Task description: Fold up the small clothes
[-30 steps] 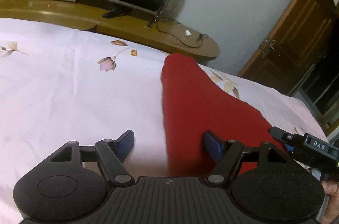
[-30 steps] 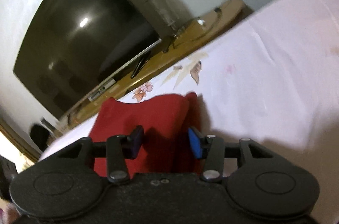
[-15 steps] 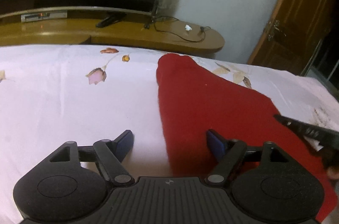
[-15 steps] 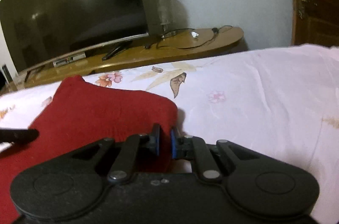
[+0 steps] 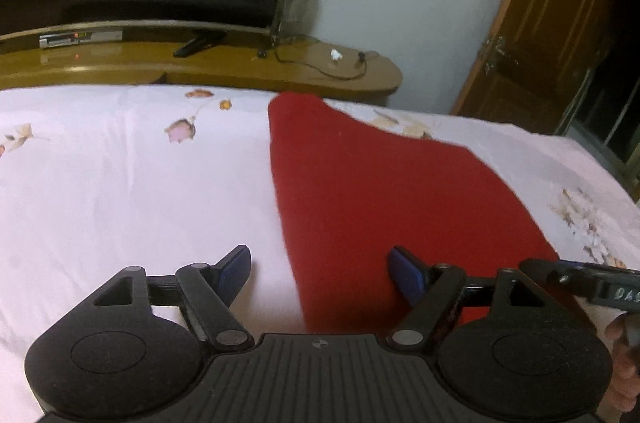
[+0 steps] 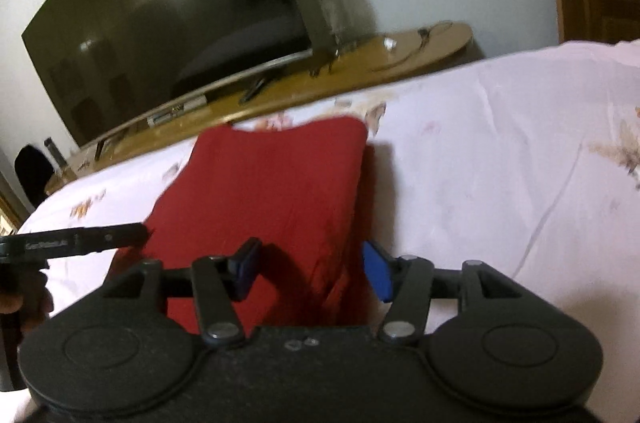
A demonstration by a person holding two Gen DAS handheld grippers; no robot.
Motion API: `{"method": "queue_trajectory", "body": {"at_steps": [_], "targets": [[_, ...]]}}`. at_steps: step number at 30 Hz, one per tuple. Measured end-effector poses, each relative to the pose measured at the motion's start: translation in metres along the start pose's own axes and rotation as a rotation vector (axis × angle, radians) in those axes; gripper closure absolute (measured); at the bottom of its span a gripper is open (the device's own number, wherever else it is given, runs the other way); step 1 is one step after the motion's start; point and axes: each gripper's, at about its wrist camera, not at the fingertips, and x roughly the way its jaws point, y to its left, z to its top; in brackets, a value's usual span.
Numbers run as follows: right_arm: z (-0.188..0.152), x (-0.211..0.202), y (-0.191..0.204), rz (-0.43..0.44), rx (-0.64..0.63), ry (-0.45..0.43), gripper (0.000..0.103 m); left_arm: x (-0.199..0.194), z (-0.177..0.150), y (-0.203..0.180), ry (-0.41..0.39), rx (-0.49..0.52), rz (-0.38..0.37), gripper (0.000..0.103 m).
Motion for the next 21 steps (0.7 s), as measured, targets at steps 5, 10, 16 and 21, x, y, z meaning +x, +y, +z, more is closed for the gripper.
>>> {"method": "queue_trajectory", "body": {"at_steps": [5, 10, 16, 21], "targets": [[-0.001, 0.018, 0.010, -0.076, -0.057, 0.036, 0.051, 0.000, -0.004, 0.002, 0.008, -0.012, 0.005, 0.026], [-0.002, 0.010, 0.006, -0.096, -0.071, 0.042, 0.058, -0.006, -0.011, 0.001, -0.007, 0.053, 0.031, 0.026], [-0.009, -0.025, 0.006, -0.016, -0.040, 0.055, 0.039, -0.033, -0.010, -0.002, -0.024, 0.060, 0.058, 0.026], [-0.024, -0.037, 0.010, 0.055, 0.013, 0.089, 0.056, -0.056, -0.026, -0.006, -0.031, 0.048, 0.034, 0.026]]}}
